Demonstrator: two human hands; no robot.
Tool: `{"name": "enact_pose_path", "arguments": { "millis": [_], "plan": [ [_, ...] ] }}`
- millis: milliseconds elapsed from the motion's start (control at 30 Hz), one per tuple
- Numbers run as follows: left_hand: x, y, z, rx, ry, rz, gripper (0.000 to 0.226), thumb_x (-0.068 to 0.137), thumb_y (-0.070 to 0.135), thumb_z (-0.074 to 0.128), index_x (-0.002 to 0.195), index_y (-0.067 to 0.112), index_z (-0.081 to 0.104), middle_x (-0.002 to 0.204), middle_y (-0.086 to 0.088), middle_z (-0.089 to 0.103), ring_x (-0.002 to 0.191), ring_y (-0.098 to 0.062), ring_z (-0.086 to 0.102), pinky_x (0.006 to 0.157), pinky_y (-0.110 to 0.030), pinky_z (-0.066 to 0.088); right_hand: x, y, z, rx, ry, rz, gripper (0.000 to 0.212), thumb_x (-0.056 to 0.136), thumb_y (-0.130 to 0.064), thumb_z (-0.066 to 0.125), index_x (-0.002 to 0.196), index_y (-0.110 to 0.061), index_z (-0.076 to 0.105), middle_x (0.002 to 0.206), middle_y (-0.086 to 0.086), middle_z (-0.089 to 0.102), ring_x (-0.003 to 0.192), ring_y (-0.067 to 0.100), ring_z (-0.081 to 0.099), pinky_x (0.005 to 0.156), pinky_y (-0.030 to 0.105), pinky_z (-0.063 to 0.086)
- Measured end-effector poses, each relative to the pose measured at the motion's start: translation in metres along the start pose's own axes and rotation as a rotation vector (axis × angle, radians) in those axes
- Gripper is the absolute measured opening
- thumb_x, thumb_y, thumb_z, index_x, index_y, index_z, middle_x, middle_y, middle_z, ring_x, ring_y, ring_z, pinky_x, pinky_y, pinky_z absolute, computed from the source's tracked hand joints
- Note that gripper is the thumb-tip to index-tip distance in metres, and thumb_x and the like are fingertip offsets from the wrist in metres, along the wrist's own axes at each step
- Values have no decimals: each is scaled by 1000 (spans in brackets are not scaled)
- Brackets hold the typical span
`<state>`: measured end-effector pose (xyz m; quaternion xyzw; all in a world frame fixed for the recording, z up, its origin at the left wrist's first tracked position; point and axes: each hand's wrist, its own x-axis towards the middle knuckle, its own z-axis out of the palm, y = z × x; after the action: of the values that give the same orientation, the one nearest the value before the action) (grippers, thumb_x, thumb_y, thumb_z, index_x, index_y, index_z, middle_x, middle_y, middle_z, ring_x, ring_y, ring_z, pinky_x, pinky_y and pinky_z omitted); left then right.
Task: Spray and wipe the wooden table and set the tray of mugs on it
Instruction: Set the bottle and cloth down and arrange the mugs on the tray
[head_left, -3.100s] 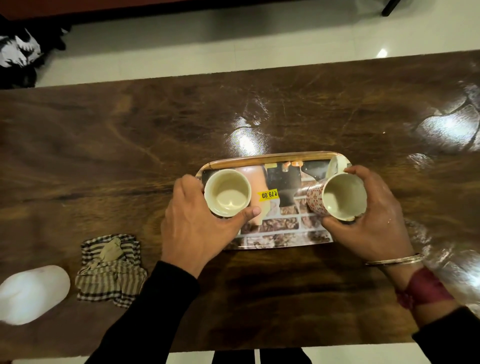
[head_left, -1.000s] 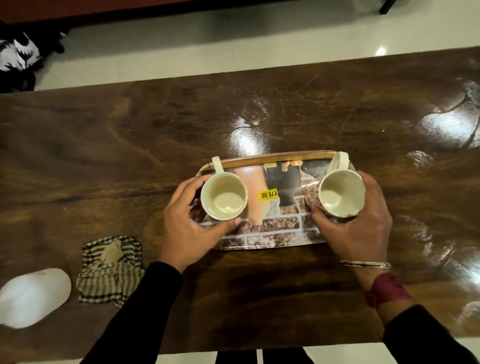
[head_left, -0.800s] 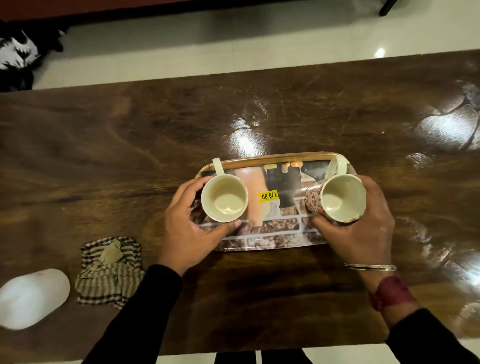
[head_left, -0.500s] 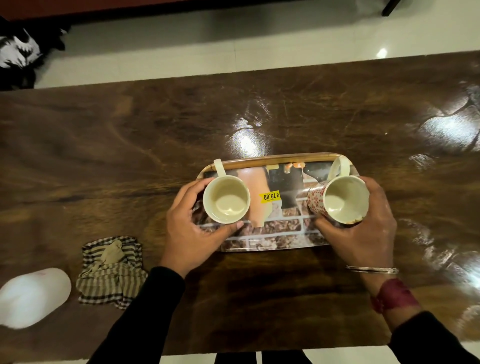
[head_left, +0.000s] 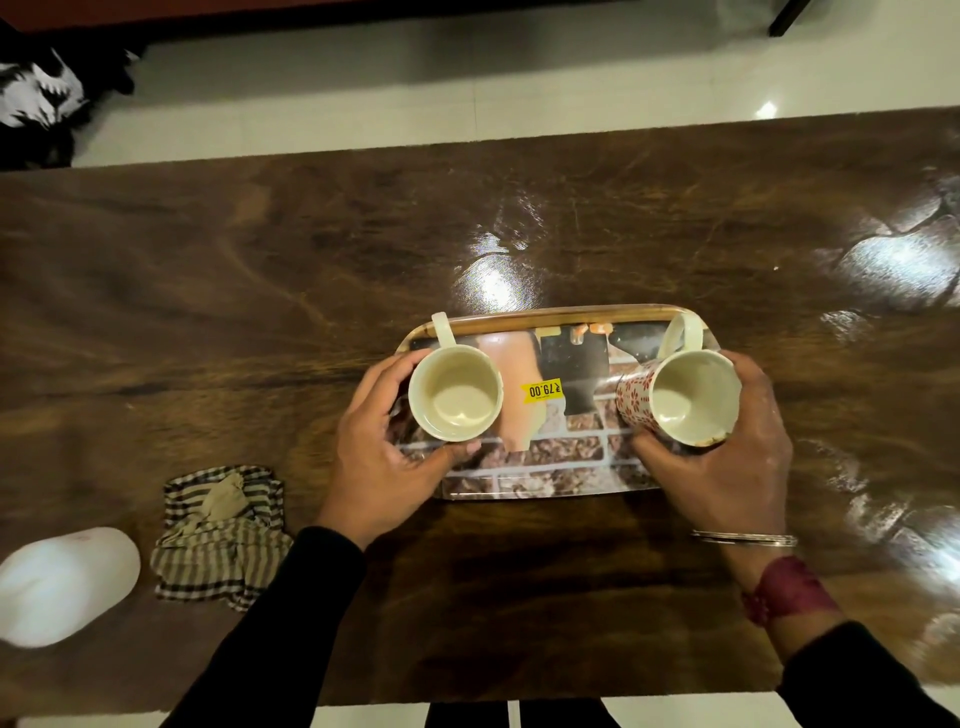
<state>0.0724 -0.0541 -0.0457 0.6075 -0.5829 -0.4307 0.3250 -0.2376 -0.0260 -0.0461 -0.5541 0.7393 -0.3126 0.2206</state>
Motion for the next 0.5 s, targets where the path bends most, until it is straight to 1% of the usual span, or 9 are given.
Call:
{"name": "enact_pose_path", "arguments": {
  "millis": [133,267,333,400,500],
  "plan": [
    [0,-1,0,-5,-13,-3,89,67,41,92,143,21,52,144,12,50,136,-20,53,106,-54,51,0,1,0,-1,-2,-13,89,59,-21,99,135,-9,54,132,3,59,119,21,58,100,23,45],
    [-2,2,0,-9,-19,-17,92,67,38,93,146,22,49,145,14,48,137,-16,51,107,-51,51,0,1,-1,9,-10,-11,92,60,-22,99,138,-9,52,136,4,59,121,18,57,102,14,41],
    [-4,3,2,-17,1,-47,98,64,36,96,148,24,48,146,13,49,137,-13,51,107,-47,52,-1,0,0,16,-10,-8,92,60,-21,98,138,-9,52,137,3,59,121,16,56,102,11,39],
    [-5,9,5,4,35,-77,102,57,41,97,146,26,49,144,14,51,135,-7,51,107,-41,53,-1,1,0,16,-9,-6,91,60,-22,98,138,-9,52,135,3,59,120,15,56,101,10,38],
    [-3,14,7,88,67,-49,91,56,52,93,135,31,54,134,13,56,127,0,53,104,-35,53,-1,1,1,10,-5,-3,93,60,-22,98,140,-10,51,134,3,59,121,18,57,100,15,41]
  ]
}}
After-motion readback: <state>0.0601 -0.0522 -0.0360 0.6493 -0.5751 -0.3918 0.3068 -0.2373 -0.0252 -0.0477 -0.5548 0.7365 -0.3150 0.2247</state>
